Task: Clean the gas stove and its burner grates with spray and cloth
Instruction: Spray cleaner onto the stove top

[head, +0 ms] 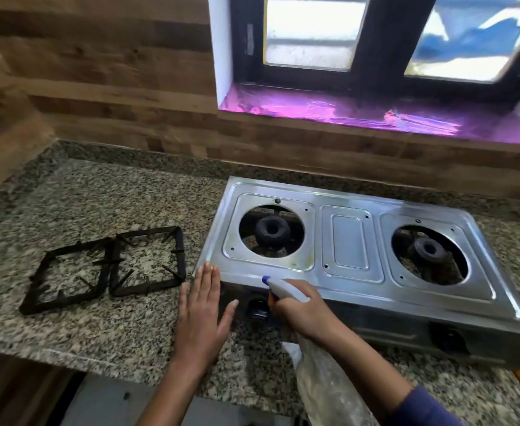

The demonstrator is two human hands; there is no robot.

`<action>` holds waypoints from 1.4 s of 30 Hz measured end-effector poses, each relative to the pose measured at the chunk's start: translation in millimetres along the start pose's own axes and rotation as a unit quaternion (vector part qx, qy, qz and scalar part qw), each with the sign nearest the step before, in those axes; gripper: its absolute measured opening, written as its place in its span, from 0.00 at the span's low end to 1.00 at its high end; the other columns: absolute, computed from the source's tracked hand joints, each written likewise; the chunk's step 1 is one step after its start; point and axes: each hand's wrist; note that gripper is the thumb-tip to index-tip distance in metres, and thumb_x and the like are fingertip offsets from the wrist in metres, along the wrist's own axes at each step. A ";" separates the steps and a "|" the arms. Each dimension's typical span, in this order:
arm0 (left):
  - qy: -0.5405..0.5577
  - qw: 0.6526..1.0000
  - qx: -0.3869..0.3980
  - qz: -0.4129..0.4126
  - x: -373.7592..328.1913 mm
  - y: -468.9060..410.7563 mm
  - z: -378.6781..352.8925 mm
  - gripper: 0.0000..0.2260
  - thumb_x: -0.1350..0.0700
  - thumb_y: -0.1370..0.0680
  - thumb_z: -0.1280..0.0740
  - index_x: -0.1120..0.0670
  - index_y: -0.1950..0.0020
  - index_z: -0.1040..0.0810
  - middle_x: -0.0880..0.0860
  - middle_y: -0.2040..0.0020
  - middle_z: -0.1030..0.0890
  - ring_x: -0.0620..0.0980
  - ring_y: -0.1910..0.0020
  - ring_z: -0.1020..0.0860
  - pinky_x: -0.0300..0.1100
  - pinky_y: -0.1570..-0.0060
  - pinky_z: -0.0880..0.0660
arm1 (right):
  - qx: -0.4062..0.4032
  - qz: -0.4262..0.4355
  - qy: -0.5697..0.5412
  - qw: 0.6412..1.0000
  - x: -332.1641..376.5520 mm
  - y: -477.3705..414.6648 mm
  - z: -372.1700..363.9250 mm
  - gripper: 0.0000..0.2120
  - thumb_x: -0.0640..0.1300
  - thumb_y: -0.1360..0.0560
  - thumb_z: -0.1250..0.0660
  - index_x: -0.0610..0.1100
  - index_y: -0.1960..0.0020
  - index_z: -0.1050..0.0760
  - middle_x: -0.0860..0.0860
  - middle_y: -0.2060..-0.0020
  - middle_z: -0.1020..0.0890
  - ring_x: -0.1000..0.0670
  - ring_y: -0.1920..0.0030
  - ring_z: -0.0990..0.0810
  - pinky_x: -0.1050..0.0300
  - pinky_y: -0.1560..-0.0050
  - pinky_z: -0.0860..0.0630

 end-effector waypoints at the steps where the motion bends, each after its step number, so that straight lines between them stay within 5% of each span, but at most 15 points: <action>1: 0.002 1.000 -0.002 0.006 -0.1 0.1 -0.2 0.34 0.35 0.20 0.58 0.55 0.20 0.49 0.53 0.20 0.49 0.51 0.21 0.51 0.48 0.25 0.59 | -0.003 0.003 0.010 1.000 2.1 -3.3 -2.9 0.03 0.37 0.38 0.40 0.40 0.69 0.34 0.49 0.74 0.32 0.50 0.71 0.32 0.56 0.67 0.37; 8: 0.007 0.999 -0.006 0.034 -6.8 -3.0 -1.1 0.35 0.34 0.21 0.60 0.54 0.20 0.51 0.52 0.20 0.52 0.50 0.21 0.53 0.49 0.25 0.58 | -0.084 0.039 -0.041 0.995 21.1 -15.1 0.6 0.03 0.35 0.32 0.39 0.39 0.64 0.29 0.50 0.71 0.28 0.52 0.70 0.29 0.57 0.73 0.30; 11: 0.011 1.000 -0.004 0.029 -11.1 -9.7 0.6 0.35 0.33 0.21 0.61 0.54 0.20 0.50 0.52 0.20 0.50 0.50 0.21 0.53 0.50 0.25 0.58 | -0.125 0.031 -0.054 0.990 24.7 -19.3 7.3 0.06 0.39 0.35 0.39 0.36 0.65 0.31 0.49 0.72 0.31 0.50 0.70 0.32 0.56 0.69 0.35; 17: 0.015 1.000 0.005 0.001 -21.8 -31.9 0.8 0.40 0.30 0.24 0.67 0.54 0.20 0.52 0.50 0.20 0.54 0.48 0.21 0.58 0.48 0.25 0.64 | -0.129 -0.004 -0.096 0.987 30.4 -20.0 22.4 0.02 0.37 0.33 0.39 0.38 0.62 0.29 0.50 0.70 0.29 0.51 0.68 0.30 0.58 0.68 0.24; 22: 0.003 1.000 -0.004 -0.002 -30.6 -39.7 -0.5 0.40 0.31 0.24 0.68 0.56 0.21 0.50 0.53 0.20 0.50 0.50 0.21 0.55 0.46 0.27 0.68 | -0.175 -0.057 -0.096 0.978 21.9 -12.7 39.5 0.05 0.39 0.36 0.42 0.46 0.69 0.30 0.46 0.68 0.32 0.48 0.67 0.34 0.58 0.73 0.31; 25: 0.003 1.000 -0.006 -0.014 -36.8 -40.3 -3.1 0.41 0.31 0.26 0.71 0.56 0.21 0.53 0.52 0.21 0.54 0.51 0.22 0.58 0.47 0.27 0.67 | -0.174 -0.069 -0.098 0.977 12.0 -5.2 57.4 0.05 0.38 0.32 0.40 0.42 0.62 0.25 0.45 0.65 0.29 0.46 0.64 0.30 0.59 0.71 0.27; 28: -0.002 1.000 0.002 -0.029 -49.4 -40.1 -6.6 0.39 0.33 0.23 0.68 0.57 0.21 0.49 0.54 0.21 0.50 0.53 0.22 0.55 0.46 0.28 0.69 | -0.195 -0.078 -0.090 0.974 -1.5 2.7 78.6 0.02 0.37 0.31 0.39 0.38 0.62 0.29 0.45 0.66 0.27 0.46 0.65 0.29 0.58 0.71 0.27; 33: -0.012 0.996 0.050 -0.074 -85.1 -38.5 -11.7 0.34 0.37 0.18 0.59 0.59 0.24 0.37 0.56 0.24 0.37 0.55 0.24 0.40 0.48 0.26 0.59 | -0.263 -0.126 -0.130 0.948 -22.2 17.8 105.6 0.06 0.39 0.38 0.41 0.47 0.68 0.27 0.45 0.68 0.31 0.49 0.71 0.33 0.61 0.74 0.32; 36: -0.012 0.992 0.055 -0.114 -107.0 -40.4 -17.1 0.33 0.38 0.20 0.52 0.60 0.25 0.33 0.56 0.25 0.34 0.52 0.24 0.41 0.48 0.27 0.58 | -0.281 -0.117 -0.136 0.943 -23.2 32.5 120.5 0.06 0.38 0.40 0.41 0.42 0.65 0.27 0.47 0.69 0.27 0.51 0.71 0.29 0.59 0.73 0.26; 42: -0.003 0.988 0.074 -0.133 -126.2 -46.3 -23.7 0.32 0.38 0.21 0.50 0.60 0.28 0.30 0.57 0.27 0.31 0.51 0.25 0.39 0.47 0.28 0.57 | -0.322 -0.139 -0.163 0.922 -40.9 49.1 135.3 0.03 0.40 0.42 0.42 0.46 0.71 0.30 0.49 0.75 0.30 0.49 0.74 0.33 0.62 0.75 0.34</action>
Point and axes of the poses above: each hand's wrist, its own y-axis away from the middle knuckle, its own z-axis out of the back of the hand, x = y × z
